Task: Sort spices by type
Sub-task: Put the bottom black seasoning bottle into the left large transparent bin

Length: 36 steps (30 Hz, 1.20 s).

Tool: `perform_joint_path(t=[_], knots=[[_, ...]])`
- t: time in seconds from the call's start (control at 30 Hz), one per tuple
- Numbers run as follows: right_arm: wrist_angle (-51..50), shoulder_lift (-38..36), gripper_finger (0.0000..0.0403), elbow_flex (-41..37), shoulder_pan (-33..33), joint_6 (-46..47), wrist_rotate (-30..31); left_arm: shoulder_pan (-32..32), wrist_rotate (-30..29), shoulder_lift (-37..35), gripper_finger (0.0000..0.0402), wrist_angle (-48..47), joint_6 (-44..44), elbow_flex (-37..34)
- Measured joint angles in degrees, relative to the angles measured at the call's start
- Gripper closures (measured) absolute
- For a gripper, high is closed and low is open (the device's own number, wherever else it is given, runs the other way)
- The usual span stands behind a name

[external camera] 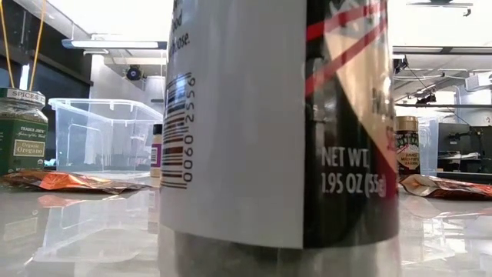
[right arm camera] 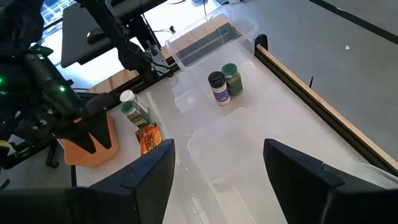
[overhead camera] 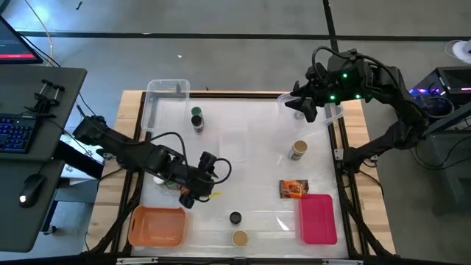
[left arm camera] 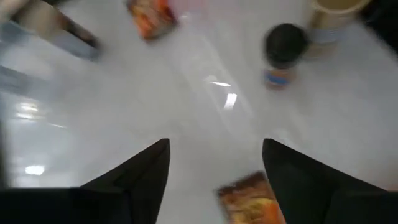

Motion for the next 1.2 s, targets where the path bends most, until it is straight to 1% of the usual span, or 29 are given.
perform_joint_path(t=[0.07, 0.13, 0.2, 0.27, 0.37, 0.47, 0.53, 0.63, 0.7, 0.73, 0.8, 0.9, 0.97, 1.03, 1.1, 1.2], knots=[[0.0, 0.0, 0.0163, 0.0, 0.0, 0.1, 0.0, 0.8, 3.8, 0.4, 0.0126, -0.4, -1.8, 0.0], [0.0, 0.0, 0.0163, 0.0, 0.0, 0.1, 0.0, 1.6, 6.1, 1.0, 0.0101, -0.2, -2.4, 0.2], [0.0, 0.0, 0.0163, 0.0, 0.0, 0.1, 0.0, 2.2, 6.3, 2.6, 0.0074, -0.2, -2.4, 2.0], [0.0, 0.0, 0.0163, 0.0, 0.0, 0.1, 0.0, 2.5, 5.4, 4.9, 0.0052, 0.0, -1.1, 5.0], [0.0, 0.0, 0.0163, 0.0, 0.0, 0.2, 0.0, 2.5, 4.7, 8.7, 0.0033, -0.3, 1.7, 10.9], [-0.2, 0.0, 0.0163, 0.0, 0.0, 0.5, 0.0, 2.4, 4.0, 10.9, 0.0031, -2.3, 1.5, 14.5], [-0.3, 0.0, 0.0163, 0.0, 0.0, 0.1, 0.0, 2.4, 4.0, 11.2, 0.0031, -2.7, 1.3, 14.9], [-0.7, 0.0, 0.0163, 0.0, 0.0, -0.3, 0.0, 2.4, 4.6, 11.7, 0.0031, -2.9, -1.9, 14.9], [-0.7, 0.0, 0.0163, 0.0, 0.0, -0.3, 0.0, 2.5, 9.0, 12.2, 0.0031, -2.1, -1.8, 14.9], [-0.7, 0.0, 0.0163, 0.0, 0.0, -0.3, 0.0, 2.8, 10.2, 12.8, 0.0031, -1.1, -1.3, 14.9], [-0.7, 0.0, 0.0163, 0.0, 0.0, 0.1, 0.0, 3.1, 10.9, 13.8, 0.0031, 1.8, -1.3, 15.0], [-0.7, 0.0, 0.0163, 0.0, 0.0, 4.3, -1.2, 3.7, 14.6, 15.4, 0.0031, 4.8, -2.3, 15.0], [-0.7, 0.0, 0.0163, 0.0, 0.1, 7.1, -3.2, 3.6, 16.2, 16.3, 0.0031, 4.7, -2.0, 15.0], [-0.7, 0.0, 0.0163, 0.0, 1.1, 9.4, -4.3, 2.6, 16.2, 17.4, 0.0031, 3.6, 0.0, 15.0], [-1.6, 0.0, 0.0163, 0.0, 3.1, 10.3, -3.3, 1.5, 15.8, 18.6, 0.0031, 2.9, 1.7, 15.0], [-5.9, 0.0, 0.0163, 0.0, 7.5, 13.4, 2.9, 0.2, 15.8, 20.4, 0.0031, 3.4, 1.9, 15.0]])
